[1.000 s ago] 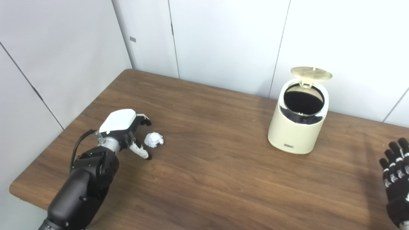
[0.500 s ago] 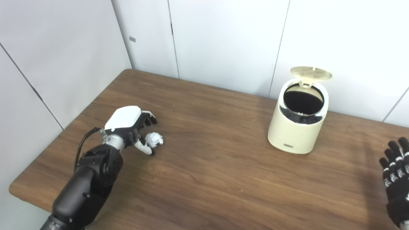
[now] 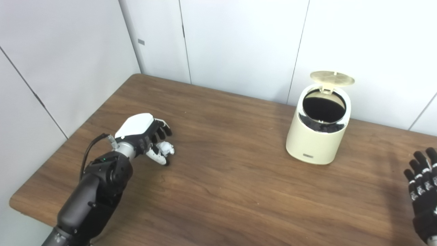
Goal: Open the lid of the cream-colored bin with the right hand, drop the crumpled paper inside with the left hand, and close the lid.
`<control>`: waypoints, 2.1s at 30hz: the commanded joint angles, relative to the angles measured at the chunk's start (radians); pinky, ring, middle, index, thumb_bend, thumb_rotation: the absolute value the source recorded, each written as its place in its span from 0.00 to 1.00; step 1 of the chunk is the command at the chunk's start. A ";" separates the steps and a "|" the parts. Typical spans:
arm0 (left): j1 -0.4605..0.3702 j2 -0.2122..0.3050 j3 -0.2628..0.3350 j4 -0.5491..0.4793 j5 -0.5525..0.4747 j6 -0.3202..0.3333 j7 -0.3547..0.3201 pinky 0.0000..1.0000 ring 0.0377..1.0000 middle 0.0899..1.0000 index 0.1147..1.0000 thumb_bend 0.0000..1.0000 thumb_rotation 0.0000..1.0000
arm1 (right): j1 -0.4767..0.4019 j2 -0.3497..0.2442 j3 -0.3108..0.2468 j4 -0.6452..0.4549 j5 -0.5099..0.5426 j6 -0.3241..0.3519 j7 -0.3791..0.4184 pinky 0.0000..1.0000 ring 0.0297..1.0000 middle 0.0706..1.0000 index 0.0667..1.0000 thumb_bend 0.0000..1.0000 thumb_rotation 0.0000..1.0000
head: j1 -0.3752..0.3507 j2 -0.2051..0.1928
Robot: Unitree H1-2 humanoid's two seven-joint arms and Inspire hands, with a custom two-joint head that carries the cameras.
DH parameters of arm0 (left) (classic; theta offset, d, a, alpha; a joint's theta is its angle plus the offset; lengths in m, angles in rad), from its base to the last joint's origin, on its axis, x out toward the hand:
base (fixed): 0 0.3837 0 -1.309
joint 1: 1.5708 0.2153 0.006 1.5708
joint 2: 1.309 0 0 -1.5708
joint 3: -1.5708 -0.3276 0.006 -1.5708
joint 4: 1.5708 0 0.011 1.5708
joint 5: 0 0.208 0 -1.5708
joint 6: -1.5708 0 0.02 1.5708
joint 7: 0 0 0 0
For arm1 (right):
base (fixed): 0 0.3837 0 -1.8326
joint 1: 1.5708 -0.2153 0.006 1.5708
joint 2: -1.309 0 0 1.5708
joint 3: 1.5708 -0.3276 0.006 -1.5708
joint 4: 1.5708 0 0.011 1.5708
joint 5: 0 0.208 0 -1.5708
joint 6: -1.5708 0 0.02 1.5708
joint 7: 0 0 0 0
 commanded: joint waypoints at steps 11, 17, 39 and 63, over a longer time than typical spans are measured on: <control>-0.060 0.013 0.023 -0.029 0.085 0.010 -0.117 0.53 0.58 0.60 0.60 0.80 0.00 | -0.029 -0.006 -0.007 -0.042 0.000 -0.010 -0.006 0.97 0.96 0.94 0.97 0.62 1.00 | 0.004 0.011; -0.081 -0.009 0.029 -0.023 0.118 0.010 -0.142 0.42 0.48 0.47 0.51 0.64 0.00 | -0.027 -0.004 -0.004 -0.061 -0.006 0.003 -0.018 0.93 0.95 0.92 0.97 0.62 1.00 | 0.006 0.018; -0.082 0.002 0.012 -0.020 0.134 -0.003 -0.091 0.42 0.42 0.48 0.39 0.50 0.00 | -0.026 -0.004 -0.009 -0.048 0.037 -0.011 -0.004 0.93 0.94 0.92 0.97 0.63 1.00 | -0.013 0.033; -0.226 -0.039 -0.078 -0.221 0.064 -0.042 -0.118 0.27 0.34 0.38 0.45 0.46 0.00 | -0.038 -0.002 -0.029 0.159 0.071 -0.182 0.080 1.00 0.98 0.96 0.99 0.64 1.00 | -0.163 0.024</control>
